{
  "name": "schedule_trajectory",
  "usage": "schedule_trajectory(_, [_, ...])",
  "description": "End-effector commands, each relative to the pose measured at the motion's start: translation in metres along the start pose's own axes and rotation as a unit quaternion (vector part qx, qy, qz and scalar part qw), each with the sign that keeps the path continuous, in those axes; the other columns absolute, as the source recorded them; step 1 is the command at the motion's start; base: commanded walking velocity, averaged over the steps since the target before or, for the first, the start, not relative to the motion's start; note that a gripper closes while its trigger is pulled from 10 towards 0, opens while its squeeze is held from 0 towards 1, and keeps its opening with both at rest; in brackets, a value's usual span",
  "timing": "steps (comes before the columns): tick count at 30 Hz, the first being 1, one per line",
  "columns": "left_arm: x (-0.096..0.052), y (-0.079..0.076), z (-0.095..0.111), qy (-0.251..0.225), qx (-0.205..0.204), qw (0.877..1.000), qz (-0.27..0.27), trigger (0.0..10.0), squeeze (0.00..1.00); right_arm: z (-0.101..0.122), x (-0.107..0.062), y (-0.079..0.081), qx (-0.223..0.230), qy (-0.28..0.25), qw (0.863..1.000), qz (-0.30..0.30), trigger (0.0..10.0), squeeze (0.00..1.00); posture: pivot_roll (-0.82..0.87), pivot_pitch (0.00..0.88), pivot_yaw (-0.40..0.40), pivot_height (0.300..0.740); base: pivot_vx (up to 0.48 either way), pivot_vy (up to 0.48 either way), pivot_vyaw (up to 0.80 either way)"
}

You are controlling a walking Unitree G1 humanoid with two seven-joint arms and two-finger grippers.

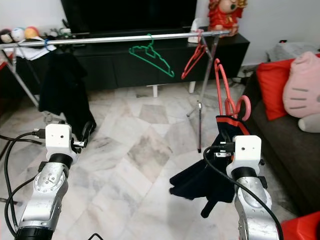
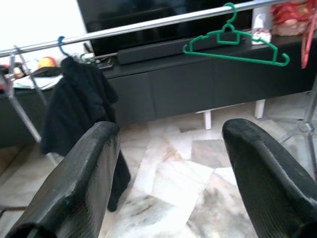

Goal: Hang hanger

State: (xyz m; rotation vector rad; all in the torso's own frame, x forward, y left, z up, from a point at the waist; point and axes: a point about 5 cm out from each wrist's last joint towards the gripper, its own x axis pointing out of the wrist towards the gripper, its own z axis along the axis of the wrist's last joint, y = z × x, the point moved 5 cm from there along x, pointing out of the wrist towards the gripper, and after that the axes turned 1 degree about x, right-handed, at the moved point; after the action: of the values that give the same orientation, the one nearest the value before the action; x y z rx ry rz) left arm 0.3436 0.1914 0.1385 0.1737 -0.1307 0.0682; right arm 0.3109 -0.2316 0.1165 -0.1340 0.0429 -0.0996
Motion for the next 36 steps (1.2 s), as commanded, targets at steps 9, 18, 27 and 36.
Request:
schedule_trajectory(9, [0.003, -0.006, 0.006, -0.007, 0.004, 1.000, -0.015, 10.0, 0.00, 0.013, 0.007, 0.011, -0.003, -0.016, 1.000, 0.025, 10.0, 0.00, -0.16, 0.014, 0.013, 0.740, 0.000, 0.000, -0.78])
schedule_trajectory(18, [0.004, -0.011, 0.008, -0.007, 0.002, 0.999, -0.031, 10.0, 0.00, 0.006, 0.009, 0.019, -0.017, 0.008, 0.998, 0.052, 10.0, 0.00, -0.15, 0.025, 0.013, 0.740, 0.000, 0.000, -0.42])
schedule_trajectory(27, [0.007, -0.035, 0.006, 0.010, -0.016, 0.993, -0.118, 10.0, 0.00, 0.008, 0.008, 0.031, -0.126, 0.038, 0.973, 0.192, 10.0, 0.00, -0.17, 0.034, 0.021, 0.740, 0.000, 0.000, 0.00])
schedule_trajectory(36, [-0.014, -0.088, -0.002, 0.061, -0.019, 0.934, -0.351, 10.0, 0.00, 0.034, 0.011, 0.023, -0.202, 0.031, 0.923, 0.326, 10.0, 0.00, -0.17, 0.038, 0.029, 0.740, 0.000, 0.000, 0.00])
